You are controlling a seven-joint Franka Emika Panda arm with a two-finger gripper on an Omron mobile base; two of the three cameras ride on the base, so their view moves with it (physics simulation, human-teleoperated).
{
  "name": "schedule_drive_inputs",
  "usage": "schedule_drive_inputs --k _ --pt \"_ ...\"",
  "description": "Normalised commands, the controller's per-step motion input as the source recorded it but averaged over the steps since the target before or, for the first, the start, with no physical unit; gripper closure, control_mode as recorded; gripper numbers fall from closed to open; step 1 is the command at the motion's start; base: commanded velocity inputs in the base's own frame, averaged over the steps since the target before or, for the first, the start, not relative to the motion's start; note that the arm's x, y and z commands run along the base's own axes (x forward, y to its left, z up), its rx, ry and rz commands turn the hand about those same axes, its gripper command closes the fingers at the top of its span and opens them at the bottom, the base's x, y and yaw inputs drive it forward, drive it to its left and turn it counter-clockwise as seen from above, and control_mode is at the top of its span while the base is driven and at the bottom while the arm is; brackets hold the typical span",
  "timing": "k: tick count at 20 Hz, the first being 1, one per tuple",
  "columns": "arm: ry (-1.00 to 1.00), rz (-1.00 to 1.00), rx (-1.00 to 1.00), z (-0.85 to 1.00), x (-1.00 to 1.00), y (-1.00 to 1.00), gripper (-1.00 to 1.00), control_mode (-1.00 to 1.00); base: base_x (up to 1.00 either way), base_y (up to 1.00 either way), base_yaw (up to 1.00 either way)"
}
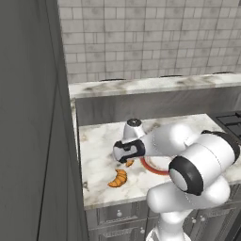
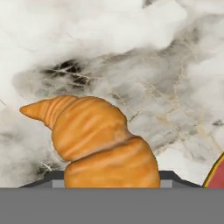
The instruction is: Place the pastries on the plates.
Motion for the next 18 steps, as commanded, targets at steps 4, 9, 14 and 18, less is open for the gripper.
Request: schedule_drive_inputs --k 4,9,14,18 --pt "-0.21 0.0 0.05 0.99 -0.06 -0.87 1.0 -1.0 0.0 0.0 0.0" --pt "-0.23 0.0 0.01 0.87 -0.17 -0.91 1.0 -1.0 0.0 0.0 0.0" --pt "0.01 -0.01 0.0 0.93 -0.2 -1.0 1.0 -1.0 0.0 0.0 0.0" --pt "0.19 -0.1 0.0 0.73 -0.13 -0.96 1.0 -1.0 0.0 0.0 0.0"
